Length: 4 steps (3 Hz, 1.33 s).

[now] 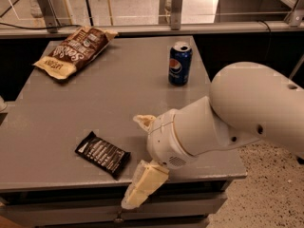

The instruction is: Move rxbar chocolate near pepsi can

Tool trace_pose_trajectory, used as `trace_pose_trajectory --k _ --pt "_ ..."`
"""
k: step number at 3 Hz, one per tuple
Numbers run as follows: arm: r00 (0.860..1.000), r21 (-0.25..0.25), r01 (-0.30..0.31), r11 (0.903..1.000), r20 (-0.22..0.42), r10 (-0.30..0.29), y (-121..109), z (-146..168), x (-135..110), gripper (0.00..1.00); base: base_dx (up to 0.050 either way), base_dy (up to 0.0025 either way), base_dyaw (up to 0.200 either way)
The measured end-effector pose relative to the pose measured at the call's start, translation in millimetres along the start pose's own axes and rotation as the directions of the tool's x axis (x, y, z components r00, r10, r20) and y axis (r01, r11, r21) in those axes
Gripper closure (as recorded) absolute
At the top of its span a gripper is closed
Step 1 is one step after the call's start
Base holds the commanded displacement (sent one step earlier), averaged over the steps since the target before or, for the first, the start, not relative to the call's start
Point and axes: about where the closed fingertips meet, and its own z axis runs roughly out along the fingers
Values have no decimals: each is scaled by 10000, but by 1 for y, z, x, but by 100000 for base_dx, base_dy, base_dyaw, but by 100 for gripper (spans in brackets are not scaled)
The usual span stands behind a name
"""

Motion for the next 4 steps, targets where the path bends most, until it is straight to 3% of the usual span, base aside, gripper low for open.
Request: trace_pose_trajectory --k 1,2,4 --pt "9999 -232 17 9997 118 -14 3 22 -12 0 0 0 0" --pt "9999 -366 -61 9993 158 67 2 34 -17 16 0 0 0" --pt "9993 -382 -379 9986 -14 379 -2 36 -12 63 0 0 0"
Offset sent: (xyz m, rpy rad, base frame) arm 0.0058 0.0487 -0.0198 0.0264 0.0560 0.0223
